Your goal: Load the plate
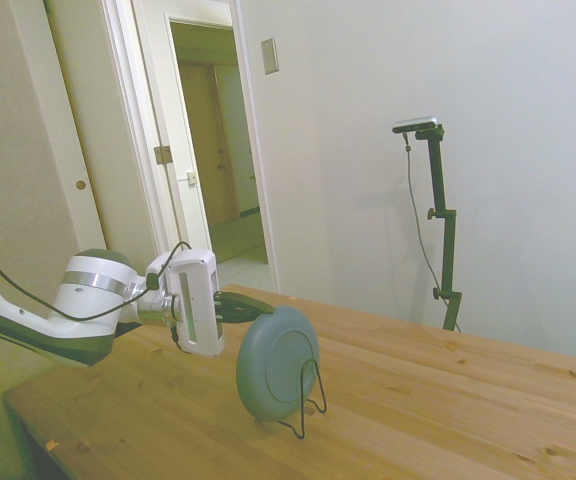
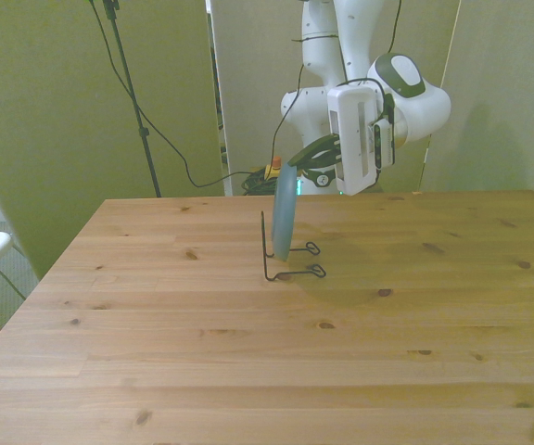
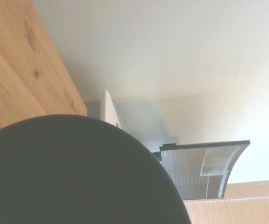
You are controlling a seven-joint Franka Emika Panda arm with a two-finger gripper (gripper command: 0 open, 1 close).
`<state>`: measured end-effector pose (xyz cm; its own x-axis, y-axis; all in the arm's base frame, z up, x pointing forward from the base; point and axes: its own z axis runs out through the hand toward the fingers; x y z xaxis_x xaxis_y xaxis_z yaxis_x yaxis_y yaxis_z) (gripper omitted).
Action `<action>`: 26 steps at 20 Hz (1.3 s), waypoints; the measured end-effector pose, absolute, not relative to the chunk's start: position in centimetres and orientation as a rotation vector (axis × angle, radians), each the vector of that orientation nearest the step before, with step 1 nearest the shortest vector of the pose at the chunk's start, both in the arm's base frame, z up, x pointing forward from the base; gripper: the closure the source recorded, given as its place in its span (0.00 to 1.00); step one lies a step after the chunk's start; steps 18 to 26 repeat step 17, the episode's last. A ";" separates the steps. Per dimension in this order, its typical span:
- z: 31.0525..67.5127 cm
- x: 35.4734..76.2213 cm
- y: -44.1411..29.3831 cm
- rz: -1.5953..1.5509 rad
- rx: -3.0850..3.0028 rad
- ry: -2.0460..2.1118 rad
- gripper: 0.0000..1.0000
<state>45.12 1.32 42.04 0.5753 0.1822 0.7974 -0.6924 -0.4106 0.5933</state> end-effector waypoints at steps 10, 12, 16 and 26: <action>42.8 44.6 -0.1 1.036 1.729 -0.453 0.00; 42.9 44.5 -0.1 1.038 1.728 -0.455 0.00; 42.8 44.5 0.1 1.056 1.746 -0.466 0.00; 42.8 44.6 0.5 1.085 1.786 -0.472 0.00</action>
